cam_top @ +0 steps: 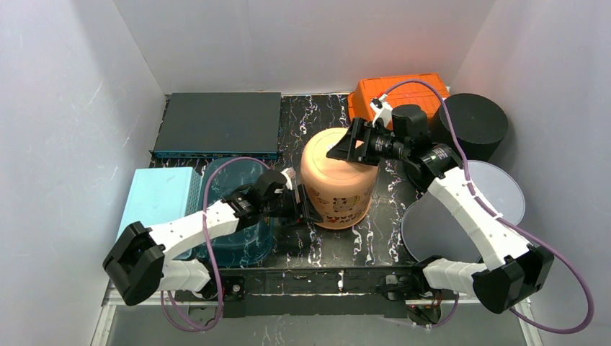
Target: Turn the large container upside down
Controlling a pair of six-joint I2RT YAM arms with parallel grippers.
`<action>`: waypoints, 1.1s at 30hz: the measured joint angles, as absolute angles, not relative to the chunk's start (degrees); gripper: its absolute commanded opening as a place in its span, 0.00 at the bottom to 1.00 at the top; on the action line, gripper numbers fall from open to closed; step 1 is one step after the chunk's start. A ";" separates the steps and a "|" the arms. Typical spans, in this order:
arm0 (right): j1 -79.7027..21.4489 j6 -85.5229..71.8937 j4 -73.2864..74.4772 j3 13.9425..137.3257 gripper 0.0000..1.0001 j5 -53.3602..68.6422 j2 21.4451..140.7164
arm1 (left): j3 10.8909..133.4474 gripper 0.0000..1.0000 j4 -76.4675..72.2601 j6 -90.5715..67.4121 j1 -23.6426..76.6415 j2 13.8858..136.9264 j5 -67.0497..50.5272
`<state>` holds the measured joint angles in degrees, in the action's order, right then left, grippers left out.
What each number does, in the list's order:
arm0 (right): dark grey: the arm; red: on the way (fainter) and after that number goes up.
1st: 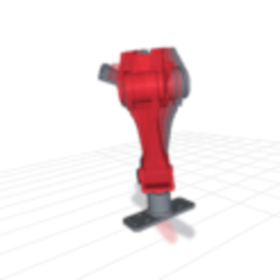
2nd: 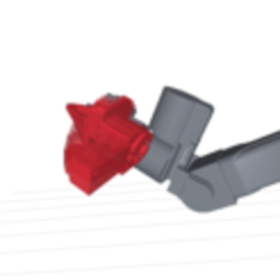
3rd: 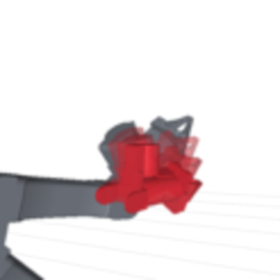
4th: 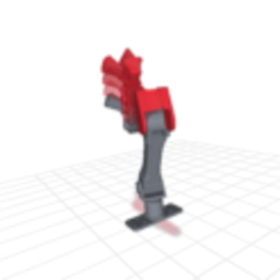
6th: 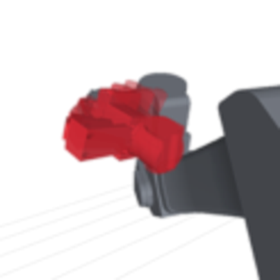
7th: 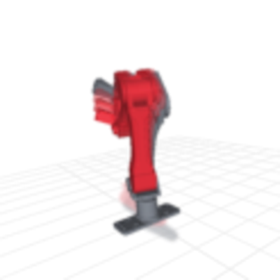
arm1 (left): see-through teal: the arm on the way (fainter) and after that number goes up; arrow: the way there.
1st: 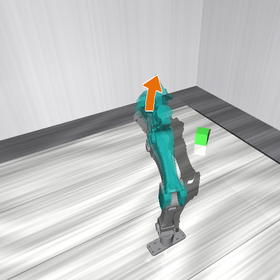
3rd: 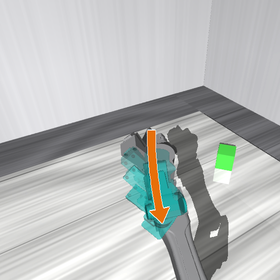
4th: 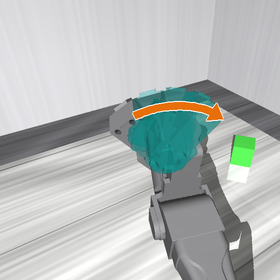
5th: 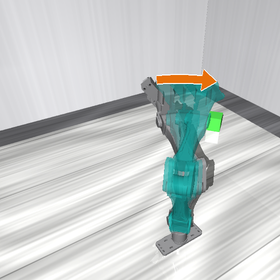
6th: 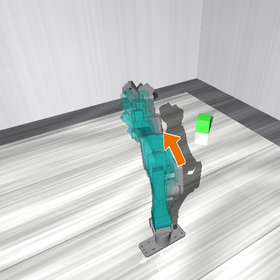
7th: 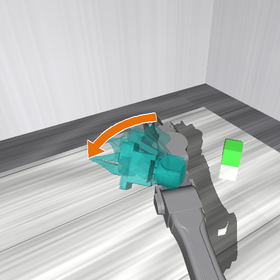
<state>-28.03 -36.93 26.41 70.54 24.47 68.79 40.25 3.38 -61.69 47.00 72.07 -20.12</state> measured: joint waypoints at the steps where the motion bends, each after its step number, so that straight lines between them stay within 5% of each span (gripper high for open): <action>1: -28.60 -36.80 26.35 70.54 0.92 23.90 68.82 | 40.27 0.61 4.01 -61.39 47.00 71.37 -19.77; 8: -31.73 -33.95 28.62 72.23 0.94 19.97 68.95 | 41.17 0.65 9.85 -59.40 47.00 68.29 -16.78; 24: -32.71 -16.05 43.68 78.28 0.95 10.39 61.32 | 54.43 0.94 35.33 -48.64 47.00 53.28 7.70; 33: -32.73 -11.88 53.63 75.85 0.95 9.63 55.88 | 59.00 0.98 44.31 -44.45 46.98 51.53 18.74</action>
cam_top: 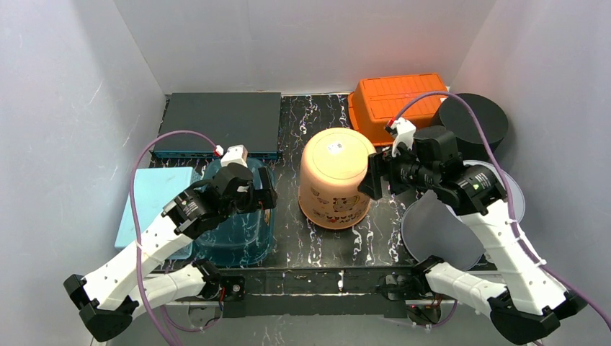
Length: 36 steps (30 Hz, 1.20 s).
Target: Turn the large container upside down
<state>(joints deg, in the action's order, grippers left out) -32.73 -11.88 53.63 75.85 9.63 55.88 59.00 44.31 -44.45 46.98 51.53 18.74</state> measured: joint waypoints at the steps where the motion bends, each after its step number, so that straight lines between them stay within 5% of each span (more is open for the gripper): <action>1: -32.77 -11.99 54.54 75.75 0.94 9.85 56.01 | 59.02 0.98 44.69 -44.16 46.98 51.53 19.20; 16: -35.46 -16.38 52.84 69.80 0.96 7.97 59.61 | 59.02 0.98 46.78 -43.68 46.98 51.53 20.14; 36: -57.28 -17.74 46.72 73.80 0.99 -4.43 72.62 | 59.35 0.98 47.42 -43.20 46.98 51.66 20.16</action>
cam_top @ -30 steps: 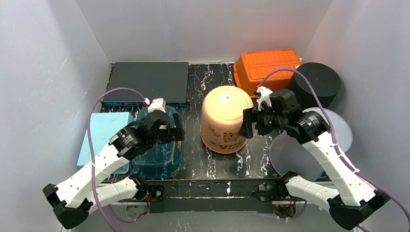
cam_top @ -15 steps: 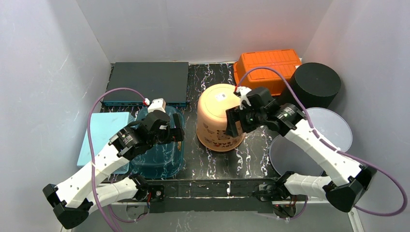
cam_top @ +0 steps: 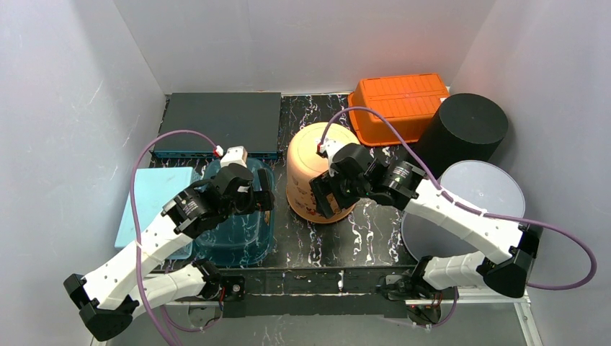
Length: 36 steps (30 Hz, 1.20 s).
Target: Turn the large container upside down
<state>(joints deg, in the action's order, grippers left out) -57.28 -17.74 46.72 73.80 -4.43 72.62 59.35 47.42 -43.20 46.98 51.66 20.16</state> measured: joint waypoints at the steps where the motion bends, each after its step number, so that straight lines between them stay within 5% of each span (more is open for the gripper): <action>1: -57.32 -17.78 46.68 73.84 0.99 -4.82 72.40 | 59.61 0.98 47.48 -43.03 46.98 51.77 20.18; 14: -57.41 -16.88 44.95 79.05 0.99 -11.20 66.13 | 66.98 0.98 50.09 -38.35 43.90 55.51 20.16; 25: -56.45 -16.16 48.10 95.13 0.99 -28.32 74.13 | 80.05 0.98 54.68 -29.98 17.39 59.77 8.32; 36: -32.97 -16.47 51.35 105.93 0.99 -20.40 83.79 | 91.31 0.98 62.78 -27.99 6.74 67.57 3.22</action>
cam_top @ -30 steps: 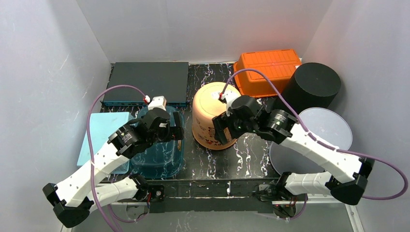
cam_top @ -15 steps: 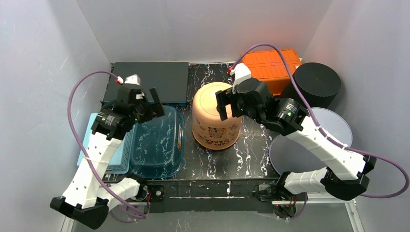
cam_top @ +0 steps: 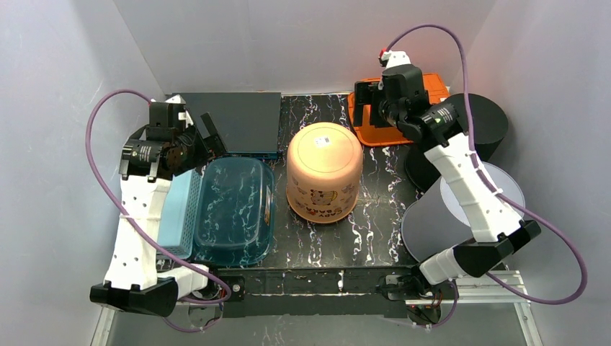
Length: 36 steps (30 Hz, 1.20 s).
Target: Turn the large container upside down
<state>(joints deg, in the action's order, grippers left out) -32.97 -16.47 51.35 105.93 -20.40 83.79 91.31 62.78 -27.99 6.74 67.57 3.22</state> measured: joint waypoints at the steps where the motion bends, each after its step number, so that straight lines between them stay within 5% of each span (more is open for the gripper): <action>1: -33.01 -16.58 50.98 105.56 0.99 -19.42 83.48 | 91.55 0.98 63.37 -28.16 6.74 67.22 3.62; 8: -33.82 -18.24 46.33 95.22 0.99 -9.17 75.64 | 90.32 0.98 64.66 -28.29 6.74 60.75 6.44; 15: -35.38 -18.15 46.87 98.56 0.99 -0.71 81.73 | 87.37 0.98 64.64 -28.34 6.74 59.20 3.79; 25: -50.87 -15.11 47.77 101.78 0.99 -13.15 93.51 | 84.77 0.98 64.77 -27.22 6.74 60.80 2.02; 36: -58.65 -13.30 41.25 87.79 0.99 -20.47 83.79 | 84.05 0.98 64.77 -25.96 6.74 60.75 1.91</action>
<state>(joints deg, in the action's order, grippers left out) -58.65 -13.30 41.25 87.79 -20.47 83.79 84.05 64.77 -25.96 6.74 60.75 1.91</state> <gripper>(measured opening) 0.985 0.981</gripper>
